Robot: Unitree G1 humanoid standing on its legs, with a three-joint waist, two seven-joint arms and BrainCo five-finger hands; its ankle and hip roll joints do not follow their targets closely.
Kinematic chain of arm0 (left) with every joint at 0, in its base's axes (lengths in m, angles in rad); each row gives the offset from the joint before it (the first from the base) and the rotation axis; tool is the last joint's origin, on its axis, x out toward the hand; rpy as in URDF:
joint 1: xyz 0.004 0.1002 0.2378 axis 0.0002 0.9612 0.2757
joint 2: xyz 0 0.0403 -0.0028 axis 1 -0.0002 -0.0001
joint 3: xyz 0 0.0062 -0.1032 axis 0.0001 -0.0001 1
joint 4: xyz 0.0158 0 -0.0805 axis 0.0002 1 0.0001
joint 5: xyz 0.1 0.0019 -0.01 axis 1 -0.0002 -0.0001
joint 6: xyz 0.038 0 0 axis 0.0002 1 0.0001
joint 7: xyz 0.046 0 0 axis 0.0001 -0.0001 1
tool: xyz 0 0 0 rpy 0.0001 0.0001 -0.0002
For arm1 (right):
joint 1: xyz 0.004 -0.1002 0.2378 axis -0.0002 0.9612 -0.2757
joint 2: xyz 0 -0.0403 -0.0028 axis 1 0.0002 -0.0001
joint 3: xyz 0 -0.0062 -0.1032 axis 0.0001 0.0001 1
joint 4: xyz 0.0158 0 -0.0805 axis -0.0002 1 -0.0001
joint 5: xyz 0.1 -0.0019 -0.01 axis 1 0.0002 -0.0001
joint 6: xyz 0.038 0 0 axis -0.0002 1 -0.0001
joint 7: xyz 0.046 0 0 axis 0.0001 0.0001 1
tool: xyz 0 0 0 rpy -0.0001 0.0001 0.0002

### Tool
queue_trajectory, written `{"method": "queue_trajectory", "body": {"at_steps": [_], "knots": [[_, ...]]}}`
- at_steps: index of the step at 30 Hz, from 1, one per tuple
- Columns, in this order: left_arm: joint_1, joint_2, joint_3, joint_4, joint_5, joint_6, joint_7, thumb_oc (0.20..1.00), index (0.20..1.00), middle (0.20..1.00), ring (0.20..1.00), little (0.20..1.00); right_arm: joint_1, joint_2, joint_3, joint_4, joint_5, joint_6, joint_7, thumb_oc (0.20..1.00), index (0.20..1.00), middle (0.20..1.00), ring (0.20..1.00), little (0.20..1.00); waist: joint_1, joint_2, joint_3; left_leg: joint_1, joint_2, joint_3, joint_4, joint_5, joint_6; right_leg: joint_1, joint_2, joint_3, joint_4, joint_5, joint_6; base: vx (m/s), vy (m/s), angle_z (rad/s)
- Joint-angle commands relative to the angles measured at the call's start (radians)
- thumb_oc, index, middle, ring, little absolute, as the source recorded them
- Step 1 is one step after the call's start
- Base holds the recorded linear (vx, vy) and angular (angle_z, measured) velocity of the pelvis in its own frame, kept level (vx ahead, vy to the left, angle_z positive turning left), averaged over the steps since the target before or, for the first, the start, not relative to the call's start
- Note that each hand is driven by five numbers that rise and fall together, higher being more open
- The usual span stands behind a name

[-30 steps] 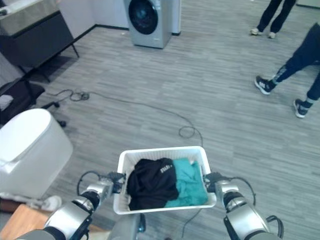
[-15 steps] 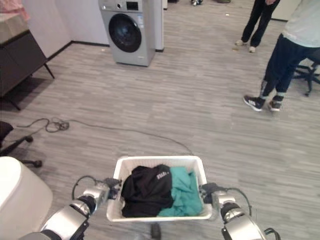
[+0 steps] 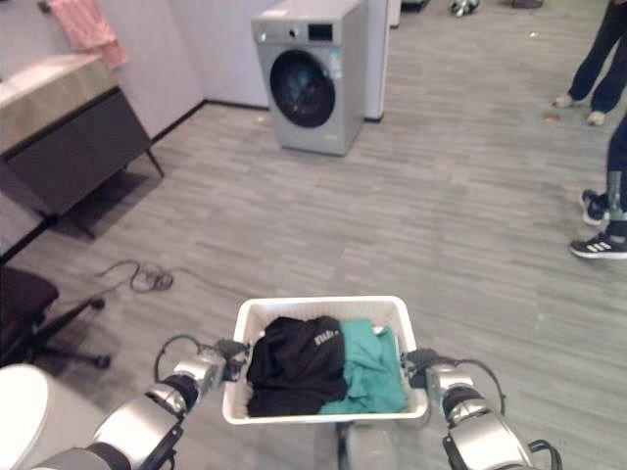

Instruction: Grab the laundry basket,head to the washer,open it,put in the laundry and shut it.

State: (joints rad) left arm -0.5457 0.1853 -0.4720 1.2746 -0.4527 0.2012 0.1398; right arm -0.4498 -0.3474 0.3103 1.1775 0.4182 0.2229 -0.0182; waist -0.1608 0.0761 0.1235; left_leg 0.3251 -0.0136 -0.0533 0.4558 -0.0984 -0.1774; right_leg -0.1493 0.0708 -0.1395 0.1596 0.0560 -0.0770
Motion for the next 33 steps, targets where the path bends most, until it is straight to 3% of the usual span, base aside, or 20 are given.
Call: {"method": "queue_trajectory", "body": {"at_steps": [1,2,5,7,8,9,10,11,13,16,17,19,21,22,25,27,28,30,32,33], "knots": [[-0.073,-0.001,0.064,-0.038,-0.069,-0.052,-0.09,0.2,0.2,0.2,0.2,0.2,-0.018,-0.005,-0.033,-0.035,0.099,-0.025,0.064,0.2,0.2,0.2,0.2,0.2,-0.018,-0.066,-0.032,-0.214,0.007,0.043,0.16,0.206,0.019,0.062,-0.098,0.063,-0.078,-0.018,0.142,0.34,-0.254,0.16],[-0.075,0.004,0.066,-0.035,-0.075,-0.048,-0.091,0.2,0.2,0.2,0.2,0.2,-0.019,-0.01,-0.033,-0.034,0.111,-0.026,0.058,0.2,0.2,0.2,0.2,0.2,-0.004,-0.085,-0.021,-0.267,0.005,0.064,0.242,0.189,0.035,0.091,-0.096,0.073,-0.081,-0.033,0.125,0.35,-0.253,0.15],[-0.076,0.003,0.069,-0.01,-0.083,-0.046,-0.089,0.2,0.2,0.2,0.2,0.2,-0.024,-0.015,-0.028,-0.026,0.112,-0.025,0.051,0.2,0.2,0.2,0.2,0.2,0.021,-0.092,-0.013,-0.355,0.024,0.128,0.243,0.146,0.073,0.138,-0.079,0.082,-0.084,-0.066,0.111,0.35,-0.166,-0.29],[-0.089,0.002,0.065,-0.003,-0.07,-0.052,-0.086,0.2,0.2,0.2,0.2,0.2,-0.021,-0.017,-0.027,-0.033,0.116,-0.035,0.044,0.2,0.2,0.2,0.2,0.2,0.062,-0.097,-0.004,-0.495,0.023,0.236,-0.054,0.094,0.127,0.24,-0.078,0.088,-0.136,-0.098,0.135,0.64,-0.085,-0.43],[-0.09,0.006,0.065,-0.003,-0.067,-0.053,-0.086,0.2,0.2,0.2,0.2,0.2,-0.02,-0.014,-0.024,-0.034,0.114,-0.041,0.045,0.2,0.2,0.2,0.2,0.2,0.075,-0.087,0.001,-0.513,0.028,0.231,-0.166,0.12,0.13,0.268,-0.065,0.098,-0.147,-0.11,0.139,0.44,0.002,0.02],[-0.09,0.006,0.065,-0.003,-0.067,-0.053,-0.086,0.2,0.2,0.2,0.2,0.2,-0.02,-0.014,-0.024,-0.034,0.114,-0.041,0.045,0.2,0.2,0.2,0.2,0.2,0.076,-0.088,0.0,-0.511,0.026,0.232,-0.174,0.126,0.13,0.266,-0.067,0.098,-0.148,-0.109,0.139,0.5,0.042,-0.3],[-0.089,0.012,0.07,-0.002,-0.063,-0.06,-0.086,0.2,0.2,0.2,0.2,0.2,-0.018,-0.005,-0.016,-0.032,0.107,-0.051,0.05,0.2,0.2,0.2,0.2,0.2,0.107,-0.071,0.001,-0.522,0.028,0.182,-0.373,0.204,0.12,0.327,-0.045,0.132,-0.172,-0.133,0.144,0.51,0.045,-0.46],[-0.09,0.016,0.072,-0.001,-0.063,-0.063,-0.088,0.2,0.2,0.2,0.2,0.2,-0.02,-0.003,-0.011,-0.028,0.104,-0.056,0.051,0.2,0.2,0.2,0.2,0.2,0.12,-0.068,0.002,-0.54,0.036,0.166,-0.451,0.228,0.112,0.356,-0.044,0.15,-0.18,-0.15,0.145,0.66,0.064,-0.63],[-0.085,0.024,0.074,0.001,-0.065,-0.072,-0.086,0.2,0.2,0.2,0.2,0.2,-0.028,0.002,-0.001,-0.016,0.099,-0.062,0.056,0.2,0.2,0.2,0.2,0.2,0.143,-0.059,0.004,-0.583,0.061,0.125,-0.525,0.264,0.087,0.404,-0.047,0.19,-0.183,-0.181,0.144,0.52,0.068,-0.54],[-0.075,0.035,0.08,0.004,-0.074,-0.073,-0.085,0.2,0.2,0.2,0.2,0.2,-0.03,0.004,0.003,-0.006,0.093,-0.055,0.067,0.2,0.2,0.2,0.2,0.2,0.159,-0.053,0.0,-0.584,0.083,0.119,-0.501,0.303,0.07,0.452,-0.06,0.22,-0.171,-0.219,0.148,0.53,0.13,-0.69],[-0.055,0.041,0.078,0.001,-0.079,-0.067,-0.082,0.2,0.2,0.2,0.2,0.2,-0.023,0.022,-0.003,-0.019,0.09,-0.047,0.074,0.2,0.2,0.2,0.2,0.2,0.171,-0.047,-0.028,-0.578,0.07,0.108,-0.426,0.312,0.103,0.469,-0.083,0.235,-0.082,-0.266,0.16,0.52,0.186,-0.83],[-0.048,0.043,0.074,-0.006,-0.074,-0.066,-0.083,0.2,0.2,0.2,0.2,0.2,-0.019,0.032,-0.008,-0.022,0.088,-0.047,0.08,0.2,0.2,0.2,0.2,0.2,0.175,-0.056,-0.034,-0.589,0.055,0.113,-0.389,0.285,0.12,0.456,-0.099,0.236,-0.024,-0.263,0.17,0.51,0.192,-0.68],[-0.039,0.044,0.075,-0.013,-0.074,-0.069,-0.079,0.2,0.2,0.2,0.2,0.2,-0.014,0.039,-0.006,-0.026,0.079,-0.047,0.087,0.2,0.2,0.2,0.2,0.2,0.18,-0.065,-0.041,-0.59,0.036,0.125,-0.339,0.244,0.141,0.429,-0.118,0.237,0.057,-0.228,0.192,0.47,0.188,-0.26],[-0.035,0.042,0.073,-0.021,-0.073,-0.068,-0.072,0.2,0.2,0.2,0.2,0.2,-0.006,0.054,-0.014,-0.037,0.065,-0.046,0.093,0.2,0.2,0.2,0.2,0.2,0.17,-0.066,-0.029,-0.533,-0.007,0.139,-0.307,0.168,0.181,0.304,-0.147,0.233,0.344,-0.002,0.243,0.43,0.182,-0.08],[-0.035,0.032,0.075,-0.025,-0.081,-0.068,-0.063,0.2,0.2,0.2,0.2,0.2,-0.007,0.067,-0.017,-0.035,0.061,-0.047,0.089,0.2,0.2,0.2,0.2,0.2,0.157,-0.033,-0.011,-0.47,0.0,0.146,-0.326,0.144,0.203,0.206,-0.139,0.181,0.48,0.07,0.237,0.38,0.225,0.12],[-0.04,0.035,0.083,-0.019,-0.074,-0.063,-0.068,0.2,0.2,0.2,0.2,0.2,-0.002,0.072,-0.016,-0.029,0.048,-0.048,0.093,0.2,0.2,0.2,0.2,0.2,0.133,-0.012,0.006,-0.404,-0.01,0.132,-0.345,0.113,0.215,0.113,-0.094,0.151,0.581,0.003,0.228,0.43,0.225,0.2],[-0.046,0.034,0.086,-0.018,-0.078,-0.062,-0.073,0.2,0.2,0.2,0.2,0.2,-0.005,0.071,-0.017,-0.027,0.049,-0.051,0.095,0.2,0.2,0.2,0.2,0.2,0.121,-0.014,0.01,-0.373,-0.022,0.12,-0.356,0.103,0.216,0.073,-0.08,0.142,0.55,-0.024,0.223,0.47,0.167,0.02],[-0.058,0.038,0.089,-0.017,-0.078,-0.058,-0.08,0.2,0.2,0.2,0.2,0.2,-0.012,0.077,-0.015,-0.028,0.05,-0.048,0.095,0.2,0.2,0.2,0.2,0.2,0.105,-0.01,0.021,-0.305,-0.031,0.111,-0.381,0.078,0.209,0.019,-0.137,0.032,0.396,-0.112,0.197,0.46,0.097,0.19],[-0.07,0.035,0.087,-0.017,-0.071,-0.056,-0.085,0.2,0.2,0.2,0.2,0.2,-0.021,0.075,-0.015,-0.022,0.055,-0.047,0.094,0.2,0.2,0.2,0.2,0.2,0.084,-0.016,0.022,-0.265,-0.05,0.082,-0.393,0.056,0.199,-0.025,-0.099,0.039,0.238,-0.119,0.194,0.37,0.011,0.22],[-0.07,0.035,0.087,-0.017,-0.071,-0.056,-0.085,0.2,0.2,0.2,0.2,0.2,-0.021,0.075,-0.015,-0.022,0.055,-0.047,0.094,0.2,0.2,0.2,0.2,0.2,0.083,-0.016,0.023,-0.264,-0.05,0.082,-0.393,0.056,0.199,-0.023,-0.098,0.039,0.238,-0.119,0.194,0.33,-0.026,0.29]]}}
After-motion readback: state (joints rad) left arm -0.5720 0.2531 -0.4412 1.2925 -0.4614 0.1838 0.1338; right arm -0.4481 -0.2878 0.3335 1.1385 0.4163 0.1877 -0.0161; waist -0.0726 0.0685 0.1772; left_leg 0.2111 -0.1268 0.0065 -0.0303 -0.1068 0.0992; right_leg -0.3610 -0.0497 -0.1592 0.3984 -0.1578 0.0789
